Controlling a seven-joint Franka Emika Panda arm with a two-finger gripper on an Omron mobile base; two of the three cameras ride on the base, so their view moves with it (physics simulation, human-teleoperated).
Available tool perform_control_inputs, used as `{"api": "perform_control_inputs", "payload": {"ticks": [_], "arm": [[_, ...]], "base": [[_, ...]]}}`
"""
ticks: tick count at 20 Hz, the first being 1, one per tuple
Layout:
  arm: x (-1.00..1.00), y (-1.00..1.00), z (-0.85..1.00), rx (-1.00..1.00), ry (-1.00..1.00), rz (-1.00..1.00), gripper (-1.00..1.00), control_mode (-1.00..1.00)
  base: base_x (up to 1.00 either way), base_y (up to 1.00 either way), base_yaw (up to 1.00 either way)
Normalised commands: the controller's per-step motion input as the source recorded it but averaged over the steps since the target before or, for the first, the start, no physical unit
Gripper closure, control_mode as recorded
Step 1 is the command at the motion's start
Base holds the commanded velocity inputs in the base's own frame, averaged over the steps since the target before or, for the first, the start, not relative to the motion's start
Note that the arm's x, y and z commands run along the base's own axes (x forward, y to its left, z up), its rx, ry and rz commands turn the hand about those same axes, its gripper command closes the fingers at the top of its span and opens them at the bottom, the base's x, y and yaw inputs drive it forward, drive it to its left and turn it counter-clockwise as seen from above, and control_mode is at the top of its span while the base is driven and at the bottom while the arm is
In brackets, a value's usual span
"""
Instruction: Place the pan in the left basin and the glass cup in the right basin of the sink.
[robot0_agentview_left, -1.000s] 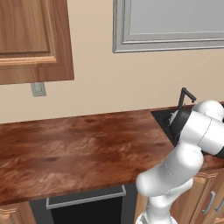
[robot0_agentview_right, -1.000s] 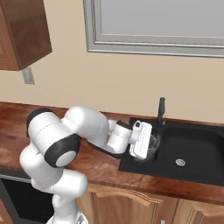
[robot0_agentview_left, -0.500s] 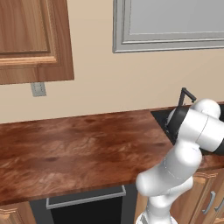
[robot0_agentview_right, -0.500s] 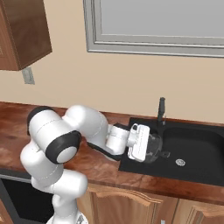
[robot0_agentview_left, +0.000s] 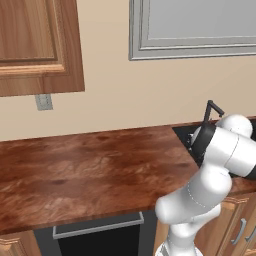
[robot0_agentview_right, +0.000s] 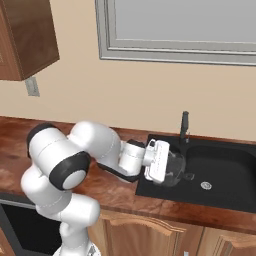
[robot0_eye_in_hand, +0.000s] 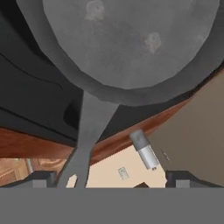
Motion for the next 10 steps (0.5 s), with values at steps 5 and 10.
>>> {"api": "perform_control_inputs", "payload": {"ticks": [5, 10], "arm": [[-0.03, 0.00, 0.30, 0.00, 0.00, -0.05, -1.00, -1.00], [-0.08, 0.06, 0.34, 0.02, 0.00, -0.10, -1.00, -1.00]], "base": [[0.00, 0.00, 0.00], [0.00, 0.00, 0.00]]}}
